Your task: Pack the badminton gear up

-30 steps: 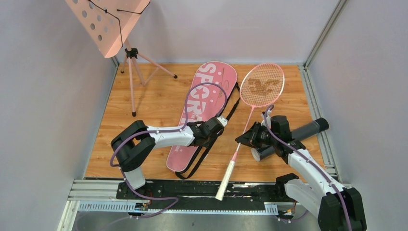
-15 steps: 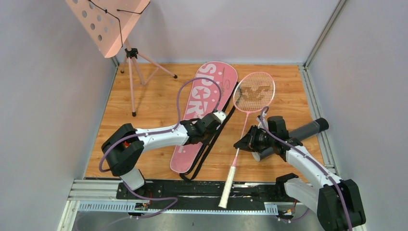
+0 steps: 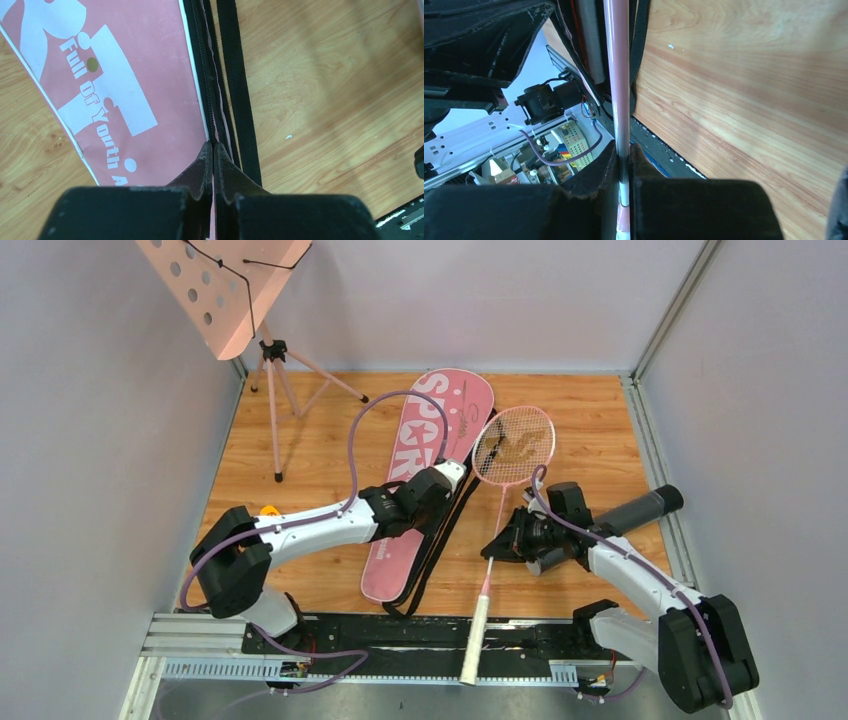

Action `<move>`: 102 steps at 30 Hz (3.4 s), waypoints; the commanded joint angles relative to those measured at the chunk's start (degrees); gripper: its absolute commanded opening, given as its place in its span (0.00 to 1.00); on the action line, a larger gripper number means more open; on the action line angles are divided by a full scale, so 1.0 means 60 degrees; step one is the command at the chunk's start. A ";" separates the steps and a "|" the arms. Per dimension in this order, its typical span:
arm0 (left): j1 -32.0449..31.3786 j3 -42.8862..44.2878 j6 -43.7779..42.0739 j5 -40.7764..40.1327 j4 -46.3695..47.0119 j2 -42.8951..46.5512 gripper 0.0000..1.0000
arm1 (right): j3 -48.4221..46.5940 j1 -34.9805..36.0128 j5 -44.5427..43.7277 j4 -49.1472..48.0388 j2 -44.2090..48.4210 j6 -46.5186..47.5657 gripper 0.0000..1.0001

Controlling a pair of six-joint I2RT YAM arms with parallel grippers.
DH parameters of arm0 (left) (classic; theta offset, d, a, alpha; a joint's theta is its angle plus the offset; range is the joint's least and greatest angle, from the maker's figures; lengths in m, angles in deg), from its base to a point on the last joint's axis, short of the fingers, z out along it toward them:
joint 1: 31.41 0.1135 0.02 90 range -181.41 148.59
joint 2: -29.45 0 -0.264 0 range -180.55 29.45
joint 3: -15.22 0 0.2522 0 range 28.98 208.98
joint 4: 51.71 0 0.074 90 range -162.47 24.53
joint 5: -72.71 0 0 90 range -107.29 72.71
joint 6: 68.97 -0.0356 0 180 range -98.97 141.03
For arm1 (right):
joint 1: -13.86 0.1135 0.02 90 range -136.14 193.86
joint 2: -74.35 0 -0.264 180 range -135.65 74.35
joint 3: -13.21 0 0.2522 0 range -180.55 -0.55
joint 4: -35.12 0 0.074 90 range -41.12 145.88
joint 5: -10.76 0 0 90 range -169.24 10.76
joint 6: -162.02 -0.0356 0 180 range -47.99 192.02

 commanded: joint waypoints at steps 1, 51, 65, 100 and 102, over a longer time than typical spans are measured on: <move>0.0014 0.0390 0.0182 0.0143 0.0297 0.0598 0.00 | -0.0483 0.0273 0.0497 -0.0393 -0.0041 -0.0190 0.00; 0.0007 -0.2541 -0.1441 0.3977 0.3617 0.2961 0.00 | -0.1896 0.2208 -0.0038 -0.5714 -0.4252 0.0016 0.00; 0.0019 -0.3134 0.0267 0.4712 0.4614 0.3392 0.00 | -0.2798 0.2060 -0.1026 -0.8864 -0.6862 -0.1143 0.00; 0.0140 -0.2328 0.0887 0.1670 0.1743 0.3826 0.29 | -0.3441 0.1709 -0.2101 -0.4362 -0.6183 -0.0457 0.64; 0.0141 -0.2171 0.0703 0.1637 0.1428 0.3870 0.31 | -0.3352 0.1630 -0.2195 -0.3758 -0.5810 -0.0396 0.64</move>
